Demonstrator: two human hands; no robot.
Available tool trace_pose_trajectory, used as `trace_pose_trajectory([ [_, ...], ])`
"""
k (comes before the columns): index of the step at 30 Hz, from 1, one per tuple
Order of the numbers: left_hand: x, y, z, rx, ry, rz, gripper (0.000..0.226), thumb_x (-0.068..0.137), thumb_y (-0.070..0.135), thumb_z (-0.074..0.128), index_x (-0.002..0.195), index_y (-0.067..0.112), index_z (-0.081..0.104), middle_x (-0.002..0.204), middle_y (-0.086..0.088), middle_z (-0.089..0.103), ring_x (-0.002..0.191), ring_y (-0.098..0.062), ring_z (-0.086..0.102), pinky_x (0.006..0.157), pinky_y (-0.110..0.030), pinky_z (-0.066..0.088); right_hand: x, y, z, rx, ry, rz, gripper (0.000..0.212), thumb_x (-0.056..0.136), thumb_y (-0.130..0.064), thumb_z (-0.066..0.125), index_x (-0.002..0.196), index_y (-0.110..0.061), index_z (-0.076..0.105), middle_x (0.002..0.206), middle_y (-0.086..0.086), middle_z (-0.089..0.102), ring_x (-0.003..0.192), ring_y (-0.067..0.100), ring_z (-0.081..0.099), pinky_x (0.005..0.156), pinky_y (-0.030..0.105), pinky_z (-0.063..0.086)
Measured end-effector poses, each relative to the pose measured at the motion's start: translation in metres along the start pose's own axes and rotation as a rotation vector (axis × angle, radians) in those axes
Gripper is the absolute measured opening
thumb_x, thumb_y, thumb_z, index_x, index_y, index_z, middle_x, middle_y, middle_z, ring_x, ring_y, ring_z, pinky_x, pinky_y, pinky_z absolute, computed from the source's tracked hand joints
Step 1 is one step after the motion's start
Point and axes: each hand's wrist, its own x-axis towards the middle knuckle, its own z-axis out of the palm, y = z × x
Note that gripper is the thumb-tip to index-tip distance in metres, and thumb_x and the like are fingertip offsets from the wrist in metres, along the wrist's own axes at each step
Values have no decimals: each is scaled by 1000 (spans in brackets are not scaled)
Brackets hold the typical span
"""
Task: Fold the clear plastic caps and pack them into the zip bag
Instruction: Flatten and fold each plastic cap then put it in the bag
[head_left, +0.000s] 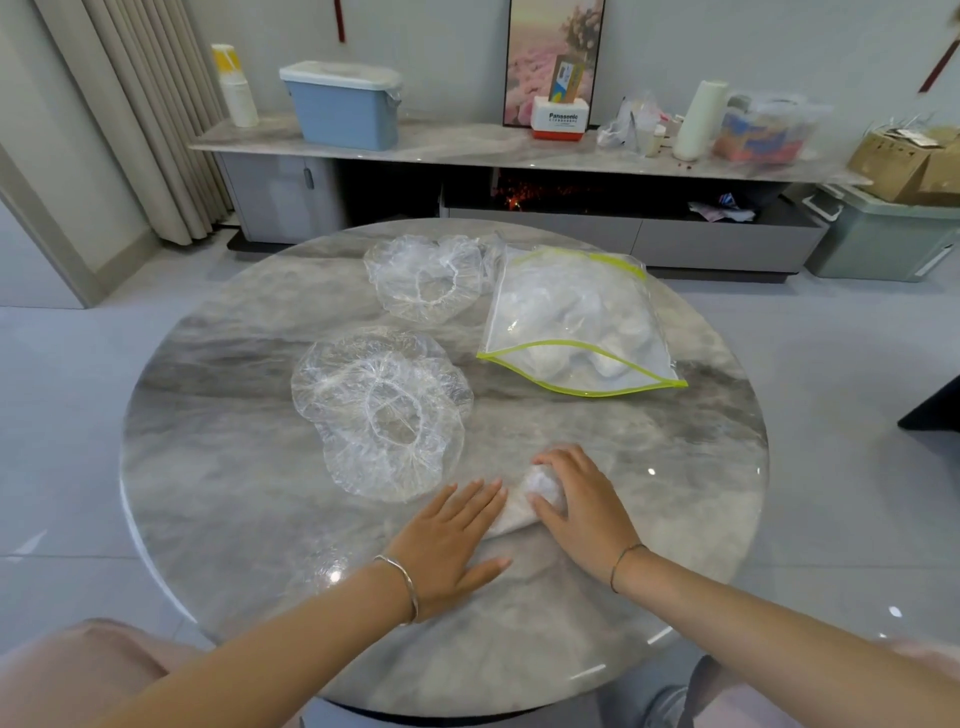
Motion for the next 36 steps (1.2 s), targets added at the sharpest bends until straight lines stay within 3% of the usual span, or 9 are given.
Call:
trace_pose_trajectory([
  [3, -4, 1, 6, -44, -59, -44, 71, 97, 59, 13, 143, 9, 35, 146, -5, 40, 132, -20, 41, 105, -33, 21, -10, -5, 5, -140, -37, -162, 54, 94, -46, 36, 137, -15, 46, 151, -2, 29, 138, 10, 21, 111, 27, 18],
  [8, -2, 4, 7, -65, -86, -81, 74, 96, 62, 14, 148, 9, 22, 147, -5, 40, 134, -19, 39, 105, -34, 22, -27, -2, 15, -427, -304, -173, 60, 100, -49, 10, 144, -15, 33, 151, -4, 26, 139, 14, 22, 110, 31, 12],
  [12, -1, 6, 7, -56, -107, -84, 76, 95, 63, 13, 146, 9, 26, 147, -6, 39, 134, -19, 39, 105, -34, 22, -29, -1, 15, -354, -360, -161, 76, 89, -63, -1, 149, -17, 3, 154, -7, -5, 143, 7, -7, 114, 23, -7],
  [14, -1, 6, 6, -56, -93, -85, 78, 94, 64, 11, 145, 8, 30, 149, -6, 35, 136, -21, 35, 106, -35, 20, -31, -3, 16, -325, -379, -148, 78, 91, -64, 1, 149, -12, 9, 155, -4, 2, 143, 7, -4, 113, 23, -5],
  [16, 0, 8, 1, -90, -99, -52, 87, 88, 71, 2, 149, 10, 14, 156, -5, 12, 144, -22, 14, 113, -33, 6, -30, -7, 14, -349, -365, -143, 79, 91, -63, 2, 149, -10, 12, 154, -3, 5, 144, 11, -1, 113, 22, -3],
  [18, 0, 10, -2, -103, -86, -27, 94, 75, 76, -13, 148, 17, -10, 154, 3, -16, 143, -16, -15, 115, -30, -13, -31, -6, 15, -322, -366, -169, 83, 78, -67, -6, 144, -17, -13, 148, -13, -20, 140, 5, -22, 110, 15, -19],
  [20, 0, 11, -5, -103, -101, -25, 95, 68, 76, -18, 146, 19, -18, 151, 5, -25, 141, -12, -24, 114, -29, -17, -30, -5, 13, -283, -398, -171, 83, 71, -68, -9, 138, -20, -22, 141, -18, -29, 133, 0, -31, 105, 13, -25],
  [32, 1, 12, -9, -175, -156, -54, 101, 64, 79, -22, 146, 21, -18, 155, 5, -21, 141, -8, -22, 117, -29, -11, -27, -4, 10, -206, -472, -151, 78, 88, -64, 16, 148, -22, -9, 153, -14, -15, 137, -4, -19, 104, 8, -20],
  [36, 1, 10, -22, -159, -129, -81, 95, 75, 73, -9, 151, 19, 6, 157, 5, 9, 143, -15, 9, 116, -26, 0, -21, -1, -2, -124, -357, -182, 59, 98, -36, 41, 149, -23, 17, 154, -13, 15, 139, -6, 5, 117, 22, -4],
])
